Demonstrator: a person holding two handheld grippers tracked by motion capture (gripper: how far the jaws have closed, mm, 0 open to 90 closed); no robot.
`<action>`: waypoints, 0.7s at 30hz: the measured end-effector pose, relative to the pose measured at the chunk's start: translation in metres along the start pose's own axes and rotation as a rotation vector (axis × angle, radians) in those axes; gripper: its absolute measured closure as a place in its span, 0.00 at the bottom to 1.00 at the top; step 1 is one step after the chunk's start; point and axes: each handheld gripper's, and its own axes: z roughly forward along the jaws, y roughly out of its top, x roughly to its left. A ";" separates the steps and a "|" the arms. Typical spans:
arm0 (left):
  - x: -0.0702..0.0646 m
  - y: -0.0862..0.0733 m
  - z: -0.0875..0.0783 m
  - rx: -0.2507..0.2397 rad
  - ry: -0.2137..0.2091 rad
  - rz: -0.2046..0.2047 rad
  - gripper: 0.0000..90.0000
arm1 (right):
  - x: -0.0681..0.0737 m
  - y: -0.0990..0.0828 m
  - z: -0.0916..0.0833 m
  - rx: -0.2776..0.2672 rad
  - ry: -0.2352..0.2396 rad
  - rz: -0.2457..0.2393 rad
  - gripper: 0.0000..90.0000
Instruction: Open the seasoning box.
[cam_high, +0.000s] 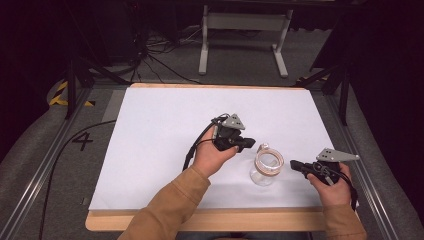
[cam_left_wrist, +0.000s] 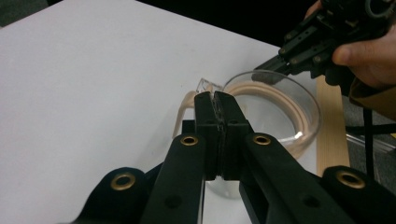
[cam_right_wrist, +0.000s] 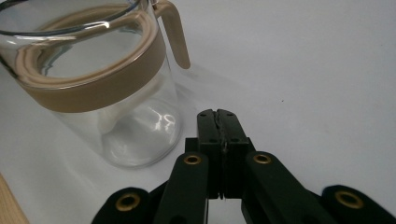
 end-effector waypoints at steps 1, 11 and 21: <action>0.000 0.001 0.003 -0.007 0.003 -0.004 0.99 | 0.000 0.000 0.000 -0.003 0.001 -0.002 1.00; 0.006 0.016 0.031 -0.019 -0.005 -0.014 0.98 | 0.005 0.005 -0.005 -0.038 0.012 -0.023 1.00; 0.011 0.013 0.048 0.022 -0.024 -0.042 0.97 | 0.010 0.010 -0.006 -0.043 0.047 -0.031 1.00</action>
